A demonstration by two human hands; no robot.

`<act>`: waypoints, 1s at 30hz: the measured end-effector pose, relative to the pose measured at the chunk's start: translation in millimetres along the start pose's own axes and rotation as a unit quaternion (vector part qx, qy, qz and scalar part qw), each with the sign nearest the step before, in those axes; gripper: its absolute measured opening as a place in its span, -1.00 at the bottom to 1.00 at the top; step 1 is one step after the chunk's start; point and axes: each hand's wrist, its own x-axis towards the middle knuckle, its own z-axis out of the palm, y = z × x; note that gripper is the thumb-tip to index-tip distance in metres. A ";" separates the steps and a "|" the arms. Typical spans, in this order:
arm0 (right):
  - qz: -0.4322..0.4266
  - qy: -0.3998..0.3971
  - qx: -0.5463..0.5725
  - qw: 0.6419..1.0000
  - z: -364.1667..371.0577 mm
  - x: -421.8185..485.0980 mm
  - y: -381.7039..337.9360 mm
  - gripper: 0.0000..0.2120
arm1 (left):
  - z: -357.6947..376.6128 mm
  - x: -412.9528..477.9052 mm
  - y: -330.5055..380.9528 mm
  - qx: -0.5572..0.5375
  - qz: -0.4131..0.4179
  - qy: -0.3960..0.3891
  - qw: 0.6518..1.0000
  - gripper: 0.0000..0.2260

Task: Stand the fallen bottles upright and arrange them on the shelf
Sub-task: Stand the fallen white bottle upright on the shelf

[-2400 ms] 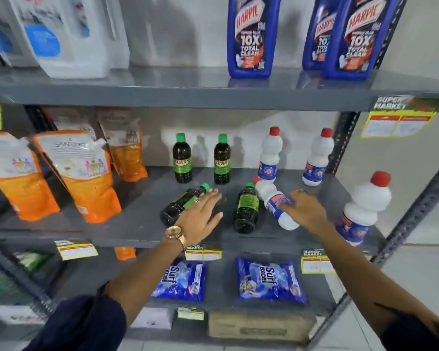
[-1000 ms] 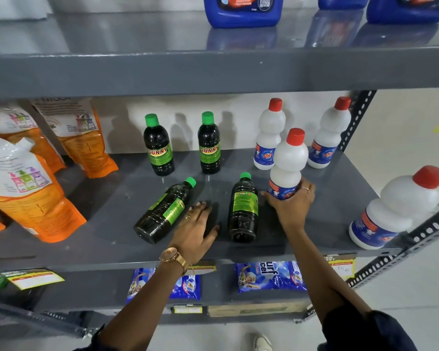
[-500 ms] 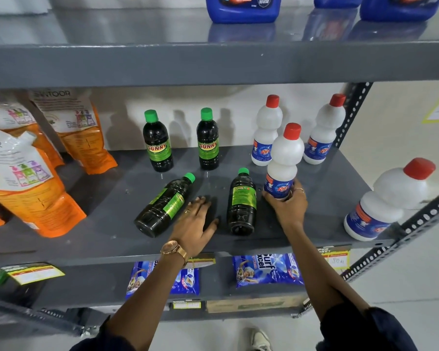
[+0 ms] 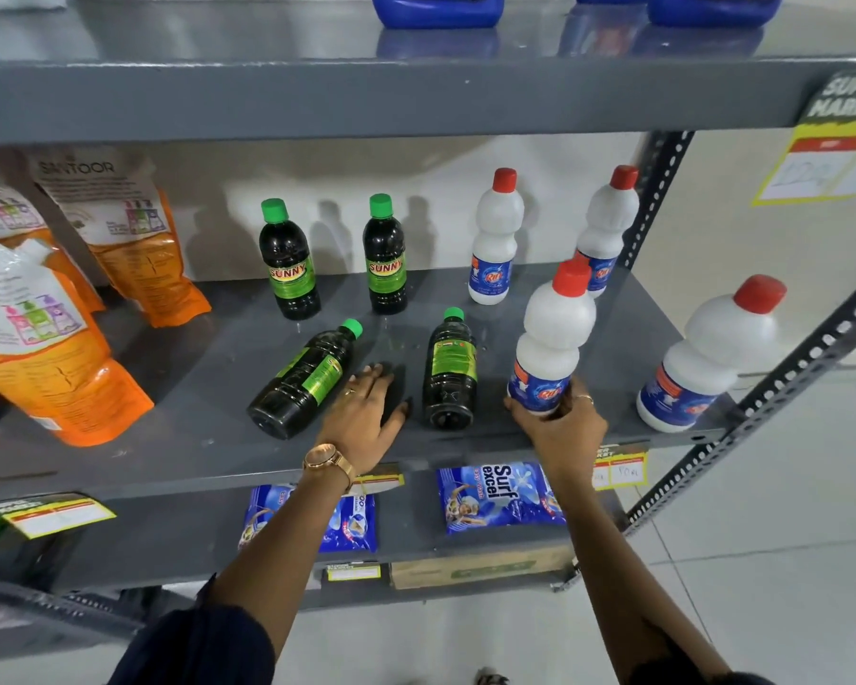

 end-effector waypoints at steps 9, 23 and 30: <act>-0.029 0.005 -0.019 0.999 -19.4 -24.8 11.6 -0.39 | -0.6 -1.8 3.1 0.002 -0.012 -0.006 1.000 -0.47; -0.029 0.020 -0.025 0.999 -18.7 -26.1 18.4 -0.34 | -1.5 -2.9 8.6 0.008 -0.025 -0.014 1.000 -0.51; 0.013 0.057 -0.007 0.998 -28.7 -57.3 13.7 -0.15 | -4.6 -8.3 8.0 -0.014 -0.015 -0.017 1.000 -0.50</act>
